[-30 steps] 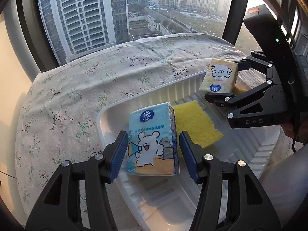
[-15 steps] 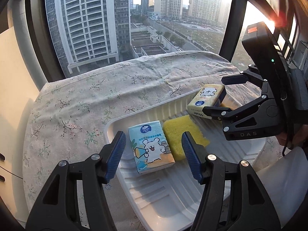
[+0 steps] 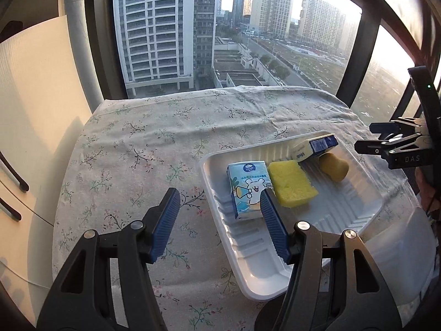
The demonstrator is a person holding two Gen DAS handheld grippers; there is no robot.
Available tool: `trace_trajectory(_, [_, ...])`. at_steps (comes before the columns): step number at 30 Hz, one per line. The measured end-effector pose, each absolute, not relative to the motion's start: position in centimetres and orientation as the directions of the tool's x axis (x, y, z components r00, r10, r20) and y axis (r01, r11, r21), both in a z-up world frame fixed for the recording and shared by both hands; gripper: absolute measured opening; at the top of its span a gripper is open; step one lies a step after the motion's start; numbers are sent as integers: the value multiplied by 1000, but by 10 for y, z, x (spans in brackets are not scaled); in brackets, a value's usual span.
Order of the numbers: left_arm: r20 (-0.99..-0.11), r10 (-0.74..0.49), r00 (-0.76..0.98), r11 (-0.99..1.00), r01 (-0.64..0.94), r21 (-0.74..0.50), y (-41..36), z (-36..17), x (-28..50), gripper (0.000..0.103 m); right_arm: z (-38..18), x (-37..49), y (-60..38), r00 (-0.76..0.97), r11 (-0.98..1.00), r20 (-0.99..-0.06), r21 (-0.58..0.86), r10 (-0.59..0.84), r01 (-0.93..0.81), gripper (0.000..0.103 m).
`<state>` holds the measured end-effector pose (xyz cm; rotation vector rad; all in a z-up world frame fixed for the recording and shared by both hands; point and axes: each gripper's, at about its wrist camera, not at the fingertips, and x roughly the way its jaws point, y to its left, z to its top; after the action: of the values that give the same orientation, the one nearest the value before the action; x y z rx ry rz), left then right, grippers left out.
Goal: Organize soft objects
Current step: 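Open the left tool releasing the blue pack while the right tool releases the cream pack, then move both tools back toward the loofah and remaining soft items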
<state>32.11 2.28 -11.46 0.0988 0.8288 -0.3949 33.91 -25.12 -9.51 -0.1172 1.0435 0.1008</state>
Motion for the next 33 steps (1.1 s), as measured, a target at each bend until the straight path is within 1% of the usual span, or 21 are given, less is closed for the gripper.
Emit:
trace_trajectory(4, [-743, -271, 611, 939, 337, -66, 40, -119, 315, 59, -98, 329, -263, 501, 988, -863, -122, -58, -97, 85])
trace_trajectory(11, [-751, -243, 613, 959, 269, -90, 75, -123, 293, 59, -114, 297, -302, 452, 990, -884, -141, -119, -16, 85])
trace_trajectory(21, [-770, -192, 608, 969, 243, -50, 100, -142, 234, 59, -133, 215, -351, 404, 986, -899, -147, -167, 80, 85])
trace_trajectory(25, [-780, -198, 594, 966, 252, -53, 106, -153, 200, 59, -139, 173, -358, 401, 983, -897, -158, -183, 96, 85])
trace_trajectory(29, [-784, -184, 593, 965, 259, -30, 111, -160, 163, 59, -143, 132, -359, 397, 981, -898, -162, -190, 104, 85])
trace_trajectory(33, [-794, -190, 577, 964, 264, -39, 121, -164, 131, 59, -145, 93, -359, 398, 983, -901, -131, -172, 128, 85])
